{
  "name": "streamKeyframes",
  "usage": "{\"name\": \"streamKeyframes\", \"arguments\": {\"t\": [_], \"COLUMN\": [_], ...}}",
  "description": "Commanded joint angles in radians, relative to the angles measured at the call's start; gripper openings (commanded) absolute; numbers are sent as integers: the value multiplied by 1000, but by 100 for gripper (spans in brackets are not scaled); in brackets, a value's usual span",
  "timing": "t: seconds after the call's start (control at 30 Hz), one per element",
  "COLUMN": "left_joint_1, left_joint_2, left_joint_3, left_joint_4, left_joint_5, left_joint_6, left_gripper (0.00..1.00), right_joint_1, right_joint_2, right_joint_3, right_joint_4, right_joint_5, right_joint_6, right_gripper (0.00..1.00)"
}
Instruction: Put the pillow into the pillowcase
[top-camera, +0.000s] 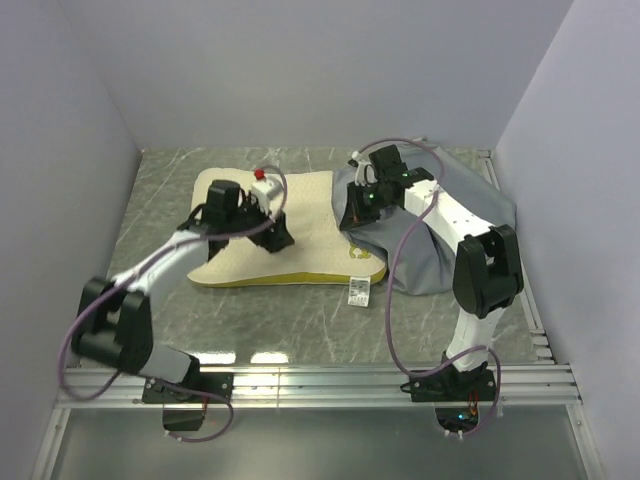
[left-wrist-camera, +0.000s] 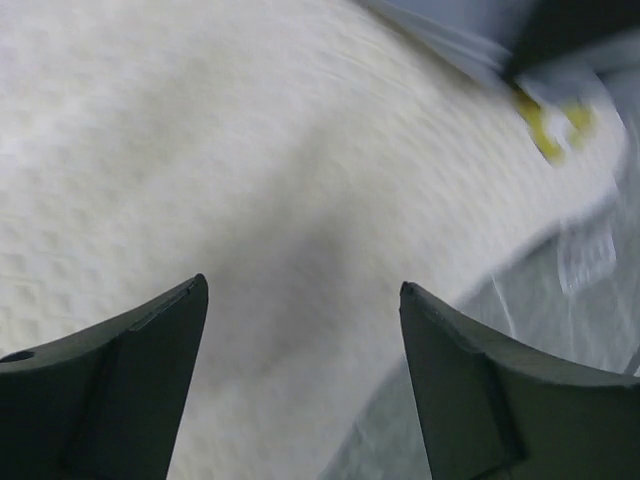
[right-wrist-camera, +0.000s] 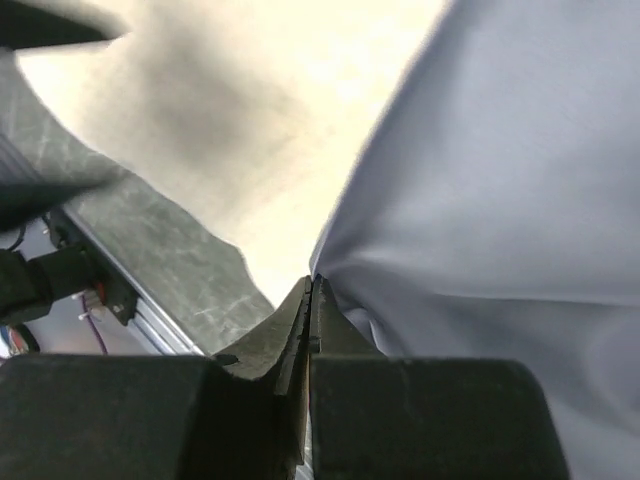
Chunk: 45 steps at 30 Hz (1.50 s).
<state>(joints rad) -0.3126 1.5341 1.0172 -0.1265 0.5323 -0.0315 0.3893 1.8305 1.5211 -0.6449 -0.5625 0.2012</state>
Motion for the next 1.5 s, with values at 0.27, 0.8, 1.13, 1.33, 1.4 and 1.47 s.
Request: {"name": "streamKeyframes", "arguments": {"t": [0.27, 0.8, 1.13, 1.33, 1.4, 1.47], "left_joint_1": [-431, -533, -385, -379, -381, -376], "left_joint_2": [-227, 163, 123, 115, 118, 120], "left_joint_3": [-292, -88, 0, -2, 4, 11], "left_joint_4": [263, 354, 130, 97, 90, 84], "left_joint_5": [-141, -303, -5, 17, 20, 18], "left_joint_6": [739, 743, 627, 622, 624, 624], "left_gripper": [89, 11, 0, 0, 0, 0], "right_joint_1": [-99, -211, -175, -155, -142, -135], "right_joint_2": [-28, -372, -424, -337, -298, -280], "right_joint_3": [5, -301, -487, -440, -418, -400], "right_joint_4": [-47, -137, 66, 159, 166, 162], "right_joint_5": [27, 9, 91, 148, 147, 150], "right_joint_6": [-25, -192, -204, -151, -149, -155], "right_gripper": [13, 52, 53, 54, 53, 53]}}
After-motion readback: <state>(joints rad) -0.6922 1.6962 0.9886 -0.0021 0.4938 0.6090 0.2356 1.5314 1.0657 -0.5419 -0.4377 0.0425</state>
